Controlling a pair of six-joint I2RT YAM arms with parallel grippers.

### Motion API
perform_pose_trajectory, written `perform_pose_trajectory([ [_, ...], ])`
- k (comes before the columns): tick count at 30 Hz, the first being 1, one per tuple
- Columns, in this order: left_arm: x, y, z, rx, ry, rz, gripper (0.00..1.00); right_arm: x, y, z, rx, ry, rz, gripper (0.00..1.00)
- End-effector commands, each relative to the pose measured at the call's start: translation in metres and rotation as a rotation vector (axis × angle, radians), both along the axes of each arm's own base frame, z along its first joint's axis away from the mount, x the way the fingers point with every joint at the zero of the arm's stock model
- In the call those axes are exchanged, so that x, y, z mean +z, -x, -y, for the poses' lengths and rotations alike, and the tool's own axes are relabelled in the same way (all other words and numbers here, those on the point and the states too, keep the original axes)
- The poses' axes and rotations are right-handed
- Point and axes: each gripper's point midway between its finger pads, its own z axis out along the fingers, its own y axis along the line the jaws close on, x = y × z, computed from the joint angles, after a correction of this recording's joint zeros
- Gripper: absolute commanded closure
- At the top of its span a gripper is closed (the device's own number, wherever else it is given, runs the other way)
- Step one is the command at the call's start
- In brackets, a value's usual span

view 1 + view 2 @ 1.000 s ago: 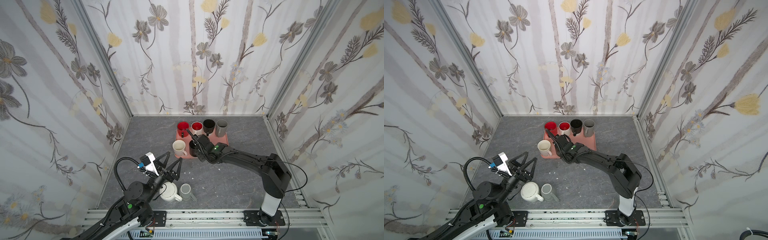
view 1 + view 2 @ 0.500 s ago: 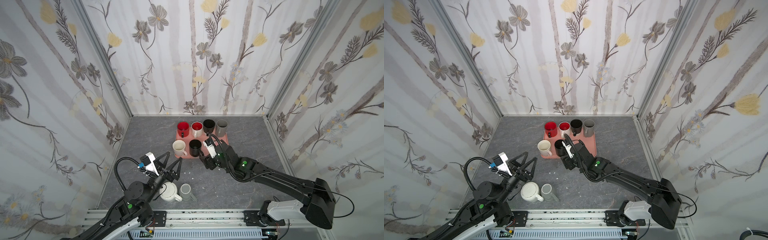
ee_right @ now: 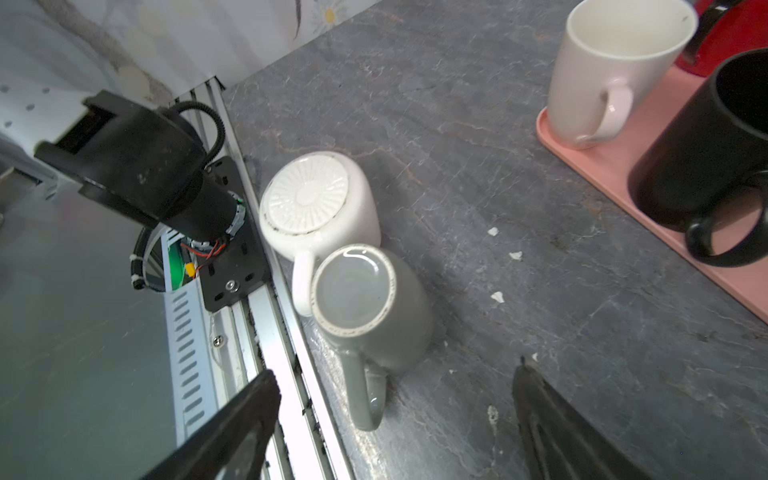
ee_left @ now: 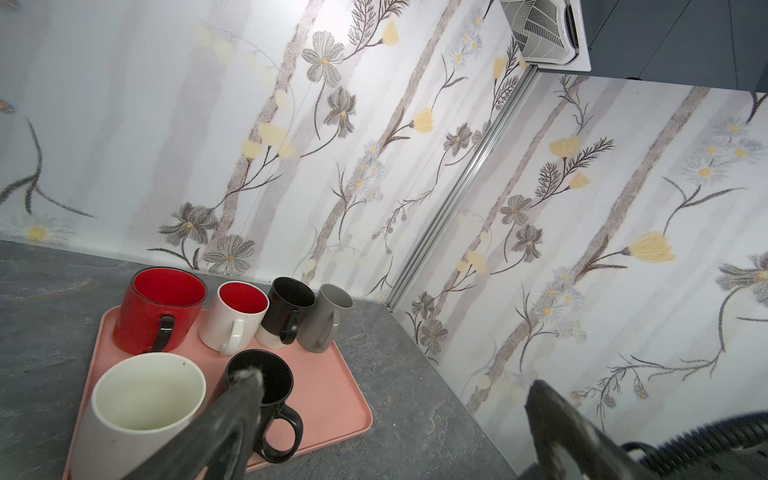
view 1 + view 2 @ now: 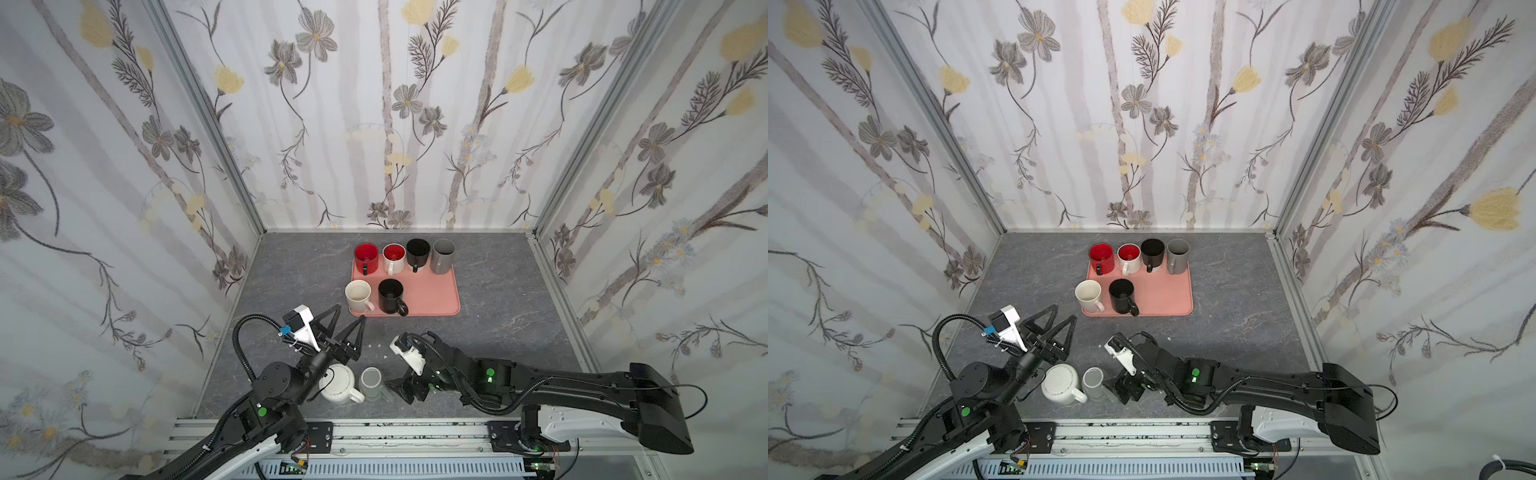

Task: Turn the mug right side up
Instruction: 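Open the right gripper and withdraw it from the black mug, then move the right gripper over the upside-down grey mug and grasp it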

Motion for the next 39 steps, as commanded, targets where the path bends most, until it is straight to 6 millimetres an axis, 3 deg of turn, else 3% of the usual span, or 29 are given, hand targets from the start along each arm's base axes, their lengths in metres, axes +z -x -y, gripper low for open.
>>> perform_pose_trajectory([
  [1, 0.004, 0.000, -0.004, 0.009, 0.042, 0.002, 0.00, -0.011, 0.007, -0.003, -0.017, 0.034, 0.008, 0.14],
  [5, 0.004, 0.000, -0.004, 0.010, 0.041, 0.000, 0.00, -0.029, 0.020, -0.013, 0.028, 0.097, 0.023, 0.18],
  [14, 0.004, 0.000, -0.007, 0.019, 0.043, -0.006, 0.00, -0.062, 0.015, -0.014, -0.010, 0.231, 0.093, 0.33],
  [30, 0.001, -0.001, -0.006, 0.024, 0.037, -0.009, 0.00, -0.082, 0.012, -0.016, -0.013, 0.278, 0.102, 0.50],
  [31, 0.001, -0.001, -0.007, 0.024, 0.037, -0.009, 0.00, -0.072, 0.011, -0.025, -0.014, 0.252, 0.107, 0.50],
  [39, -0.001, -0.002, -0.006, 0.023, 0.036, -0.014, 0.00, -0.074, 0.008, -0.029, -0.019, 0.252, 0.117, 0.57],
])
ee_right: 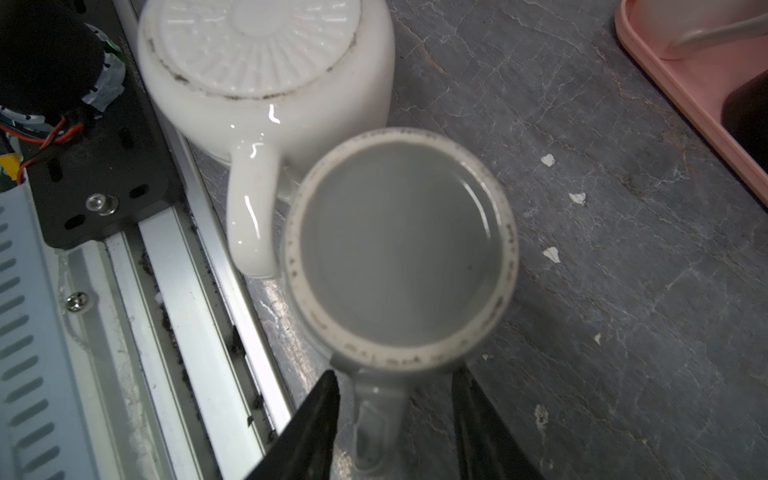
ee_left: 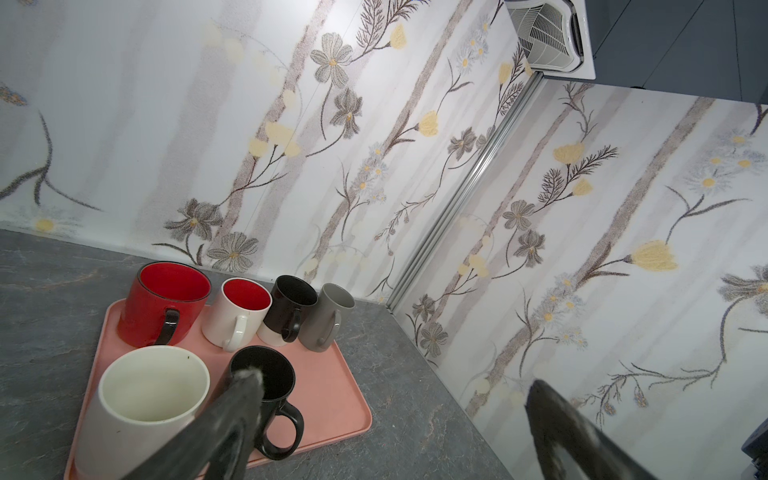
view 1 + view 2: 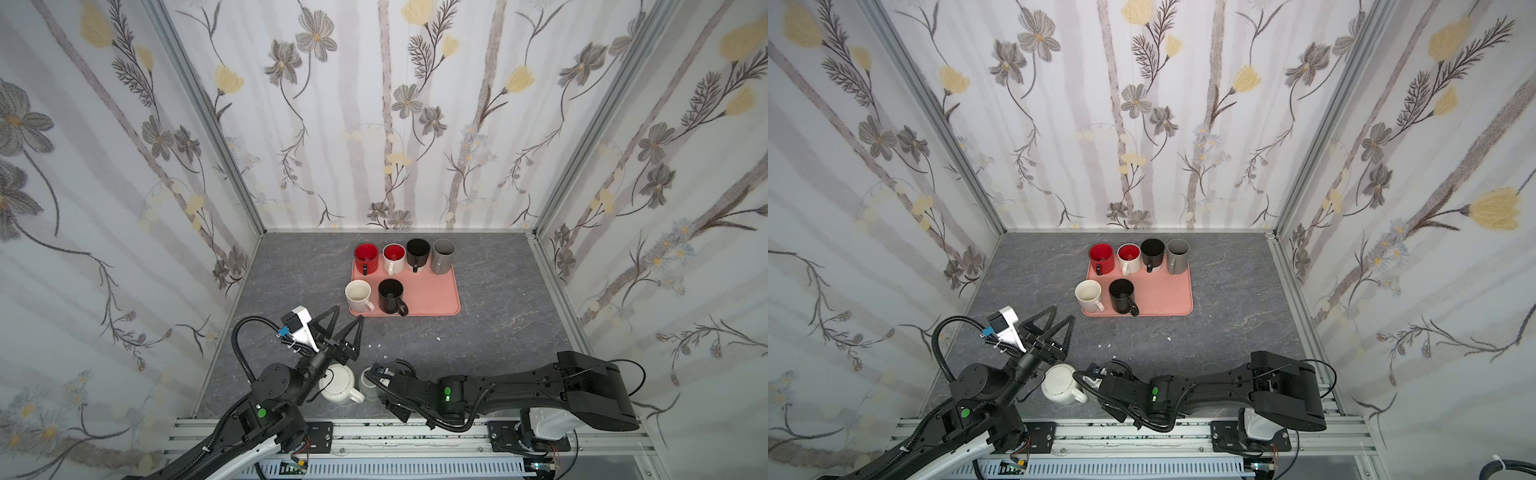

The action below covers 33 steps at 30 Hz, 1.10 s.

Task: Turn the mug right side up
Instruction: 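Move the right gripper over the upside-down grey mug and grasp it, then lift the grey mug and tip it sideways toward the left gripper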

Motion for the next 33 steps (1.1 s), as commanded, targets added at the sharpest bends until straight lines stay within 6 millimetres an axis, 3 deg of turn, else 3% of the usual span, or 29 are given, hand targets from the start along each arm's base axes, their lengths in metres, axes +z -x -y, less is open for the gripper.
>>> perform_pose_trajectory([
  [1, 0.001, -0.001, -0.002, 0.011, 0.019, -0.004, 0.00, 0.005, -0.004, -0.006, -0.005, -0.022, 0.021, 0.57],
  [18, -0.001, -0.001, 0.001, -0.002, 0.017, -0.008, 0.00, 0.005, -0.018, 0.004, -0.066, -0.026, 0.037, 0.87],
  [19, -0.002, -0.001, 0.002, -0.004, 0.016, -0.010, 0.00, -0.004, -0.019, 0.013, -0.075, -0.004, 0.034, 0.89],
  [23, -0.003, -0.002, 0.004, -0.010, 0.012, -0.013, 0.00, -0.001, -0.025, 0.021, -0.100, -0.023, 0.036, 1.00],
  [33, -0.005, -0.002, 0.016, -0.049, 0.004, -0.011, 0.00, 0.021, -0.052, 0.049, -0.209, -0.165, 0.009, 1.00],
])
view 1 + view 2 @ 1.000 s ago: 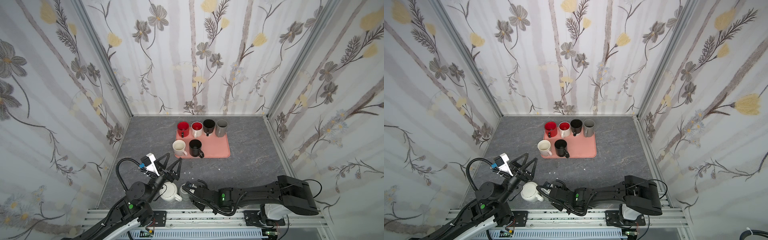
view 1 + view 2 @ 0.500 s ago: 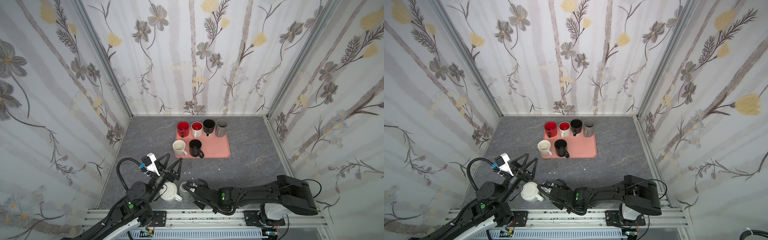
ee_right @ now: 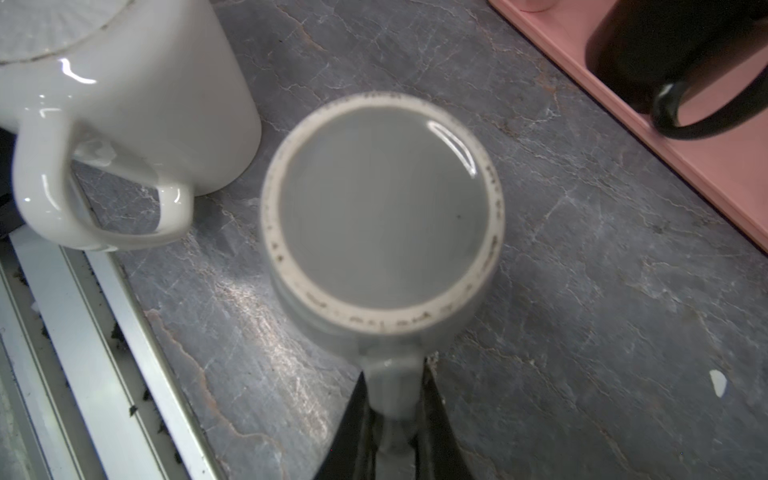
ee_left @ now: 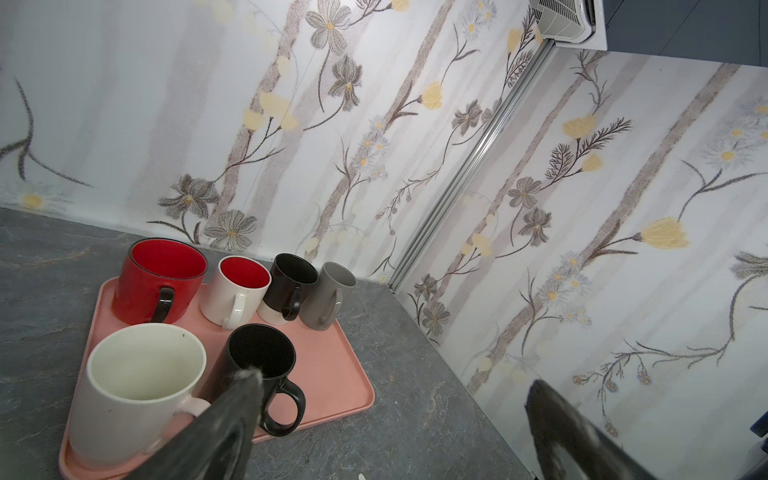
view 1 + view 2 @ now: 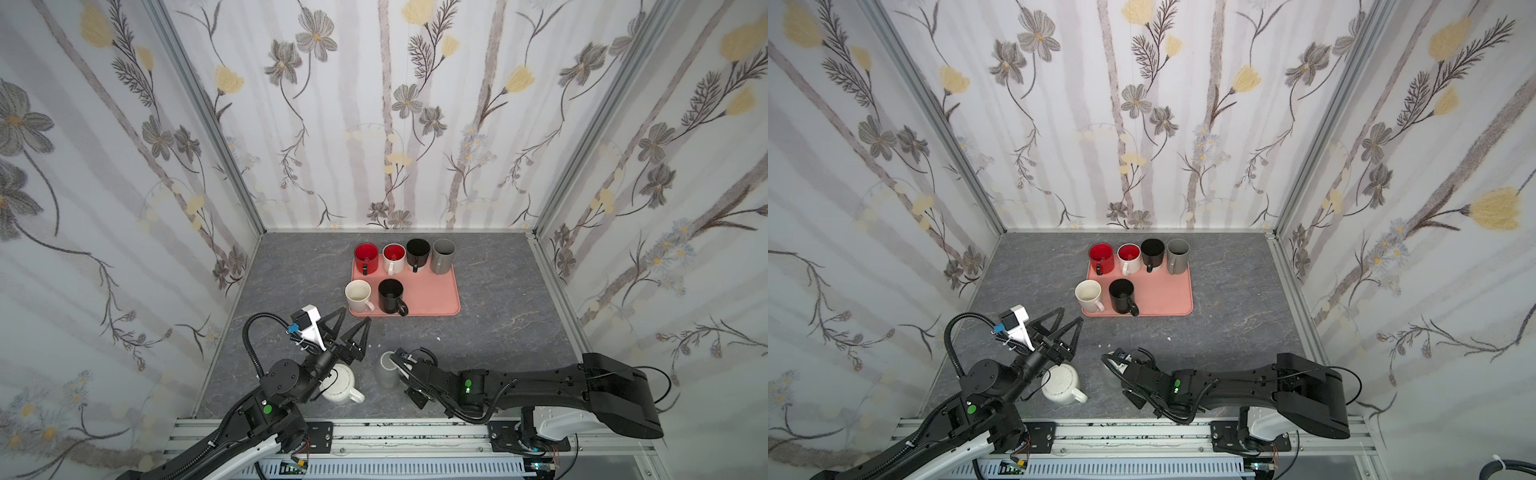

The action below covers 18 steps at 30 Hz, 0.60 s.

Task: Turn the mug right side up
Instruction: 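Lift the grey mug and tip it sideways toward the left gripper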

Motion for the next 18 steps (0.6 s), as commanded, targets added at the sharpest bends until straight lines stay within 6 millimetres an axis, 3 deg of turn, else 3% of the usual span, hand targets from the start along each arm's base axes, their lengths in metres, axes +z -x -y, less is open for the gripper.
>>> perform_pose_trajectory([
  [1, 0.010, 0.002, 0.003, -0.024, 0.044, 0.026, 0.00, 0.022, -0.012, -0.006, -0.047, -0.125, 0.010, 1.00],
  [8, 0.003, 0.003, 0.011, -0.059, 0.052, 0.018, 0.00, 0.042, -0.030, 0.013, -0.121, -0.203, 0.024, 1.00],
  [18, 0.012, 0.012, 0.027, -0.159, 0.087, 0.059, 0.00, 0.133, -0.071, 0.028, -0.203, -0.520, 0.100, 1.00],
])
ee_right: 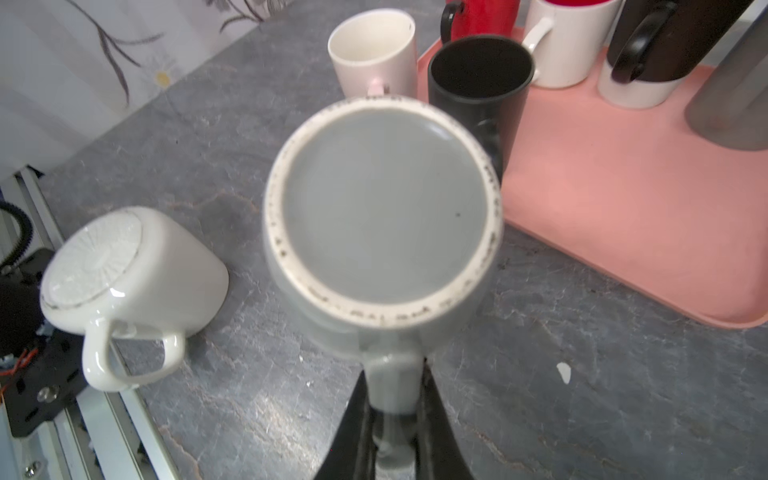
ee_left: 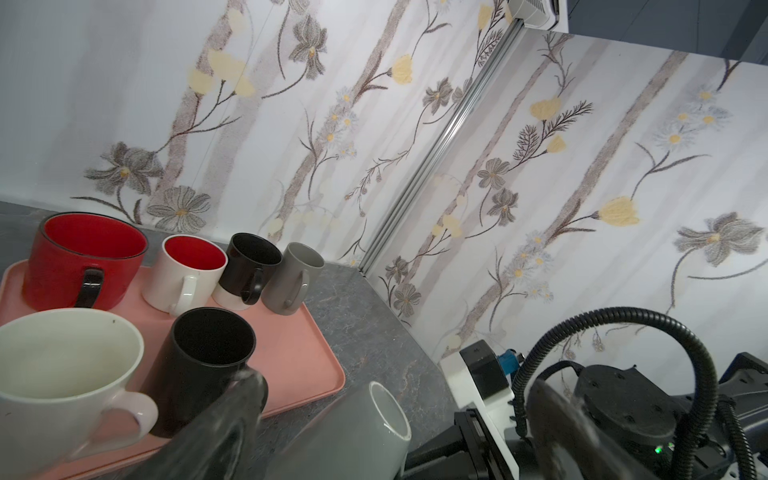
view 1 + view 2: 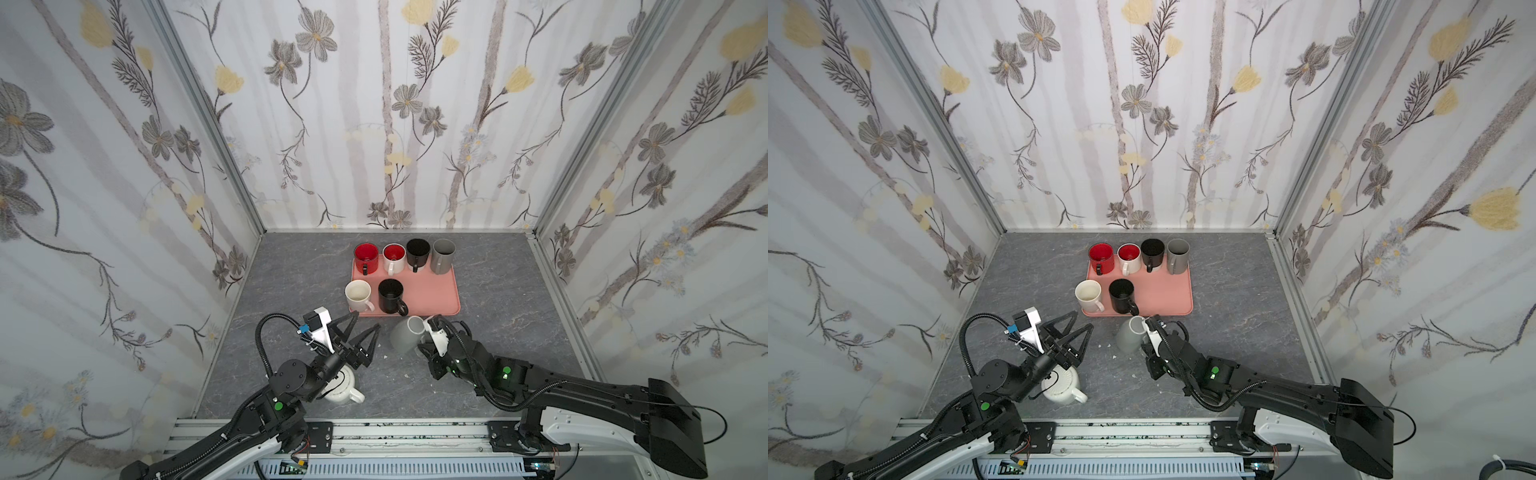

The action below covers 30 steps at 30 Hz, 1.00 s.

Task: Turn the mug right side up
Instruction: 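Lift the grey mug and tip it sideways toward the left gripper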

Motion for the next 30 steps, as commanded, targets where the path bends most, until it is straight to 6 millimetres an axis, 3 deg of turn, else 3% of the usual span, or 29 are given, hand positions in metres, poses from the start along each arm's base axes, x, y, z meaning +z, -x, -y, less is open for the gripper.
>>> perform_pose_trajectory([
  [1, 0.021, 0.006, 0.004, -0.042, 0.049, 0.038, 0.00, 0.061, -0.014, -0.012, -0.005, -0.216, 0.091, 1.00],
  [8, 0.022, 0.011, 0.023, -0.135, 0.027, 0.040, 0.00, 0.142, -0.032, -0.006, -0.043, -0.497, 0.219, 1.00],
  [13, 0.029, 0.013, 0.036, -0.216, 0.032, 0.059, 0.00, 0.186, -0.038, -0.001, -0.034, -0.665, 0.279, 1.00],
  [17, 0.036, 0.012, 0.036, -0.261, 0.072, 0.086, 0.08, 0.215, -0.038, 0.003, 0.005, -0.811, 0.306, 1.00],
  [22, 0.050, 0.009, 0.033, -0.313, 0.156, 0.138, 0.22, 0.237, -0.029, 0.001, 0.078, -0.945, 0.316, 1.00],
  [26, 0.062, 0.011, 0.042, -0.373, 0.173, 0.182, 0.30, 0.247, -0.024, -0.001, 0.124, -1.031, 0.296, 1.00],
  [30, 0.071, 0.011, 0.049, -0.413, 0.197, 0.202, 0.33, 0.251, -0.018, -0.010, 0.186, -1.061, 0.274, 1.00],
])
